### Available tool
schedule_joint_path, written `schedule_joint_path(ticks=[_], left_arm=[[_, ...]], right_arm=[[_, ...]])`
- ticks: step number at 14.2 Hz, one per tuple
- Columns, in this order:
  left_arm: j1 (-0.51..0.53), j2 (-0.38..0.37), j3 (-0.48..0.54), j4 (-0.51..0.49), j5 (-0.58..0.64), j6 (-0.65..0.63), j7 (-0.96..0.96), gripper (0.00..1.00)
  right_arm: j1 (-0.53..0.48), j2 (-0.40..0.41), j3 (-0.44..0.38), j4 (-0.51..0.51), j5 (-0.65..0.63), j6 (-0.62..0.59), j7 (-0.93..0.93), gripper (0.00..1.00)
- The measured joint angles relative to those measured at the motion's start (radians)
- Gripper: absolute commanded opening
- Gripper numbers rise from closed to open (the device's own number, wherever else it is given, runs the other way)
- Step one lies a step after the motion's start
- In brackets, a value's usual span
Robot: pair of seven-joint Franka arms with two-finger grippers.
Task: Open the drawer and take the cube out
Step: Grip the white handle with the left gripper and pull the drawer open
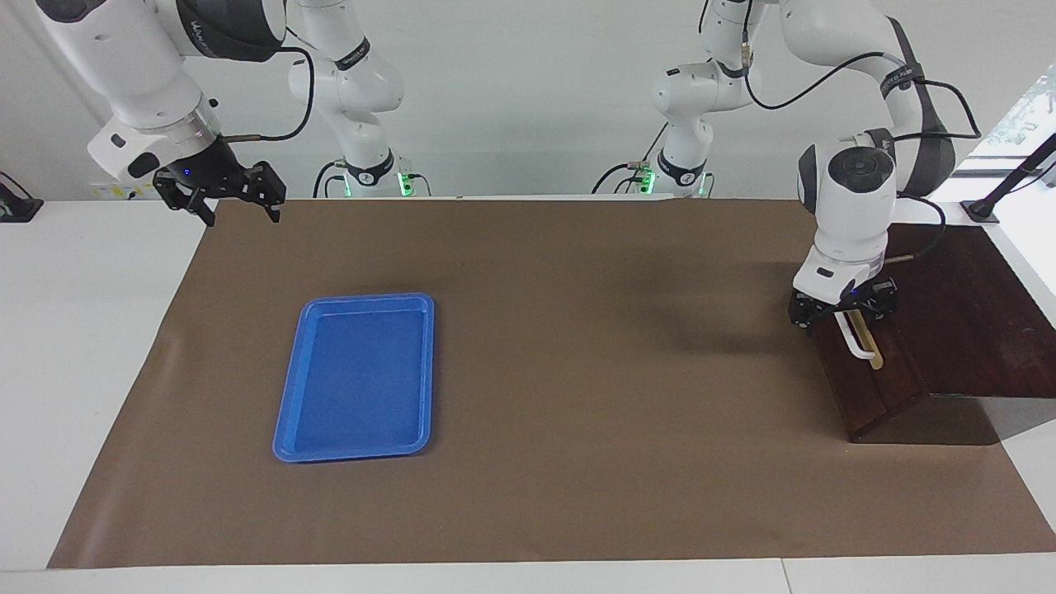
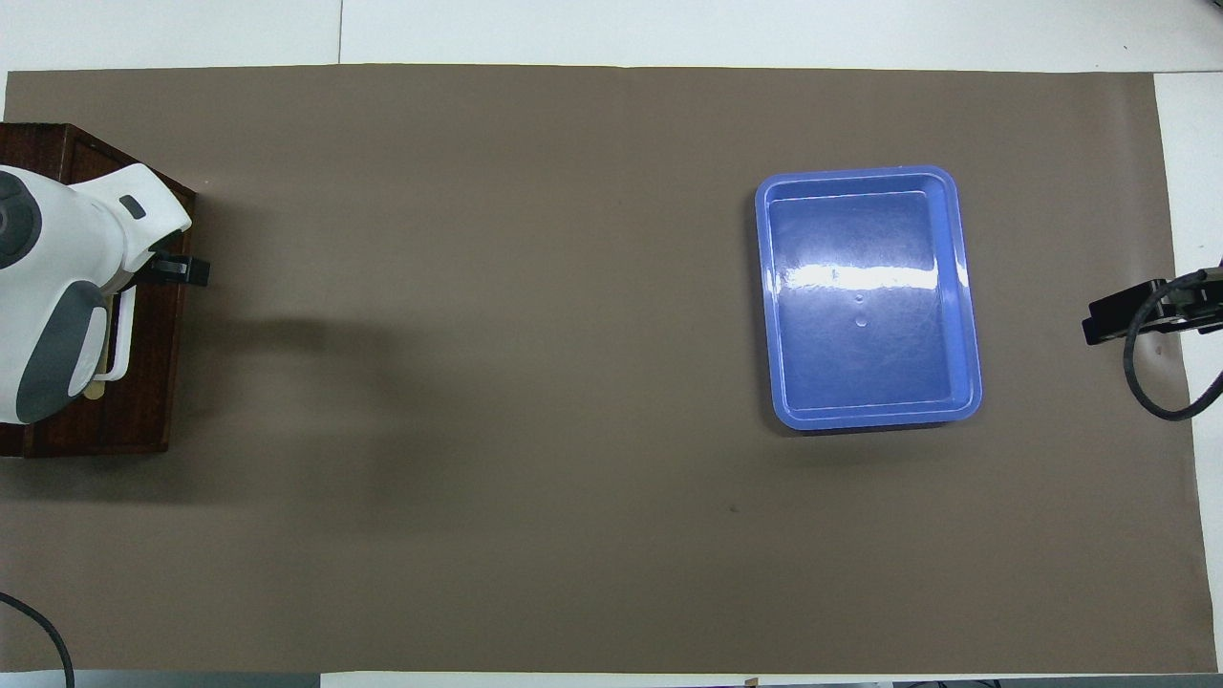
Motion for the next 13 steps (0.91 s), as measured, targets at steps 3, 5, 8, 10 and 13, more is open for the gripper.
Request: schedule_joint_path(ticks=[3, 5, 8, 10, 13], left_arm=[[0.002, 0.003, -0.001, -0.012, 0.007, 0.030, 0.000, 1.00], [0.003, -0.001, -0.001, -0.021, 0.010, 0.047, 0.000, 1.00], [0.003, 0.003, -0.008, -0.040, 0.017, 0.056, -0.004, 1.00], [0.003, 0.024, -0.009, -0.060, 0.066, 0.069, -0.029, 1.00], [0.003, 0.044, -0.009, -0.066, 0.094, 0.083, -0.042, 1.00]], right_arm=[[0.000, 0.000, 0.001, 0.000, 0.000, 0.000, 0.000, 1.00], [0.001, 0.000, 0.003, 0.000, 0.000, 0.000, 0.000, 1.00], [0.001, 0.000, 0.004, -0.001, 0.000, 0.000, 0.000, 1.00], [0.002, -0.001, 0.004, -0.005, 0.000, 0.000, 0.000, 1.00], [0.002, -0.003, 0.004, -0.012, 0.000, 0.000, 0.000, 1.00]])
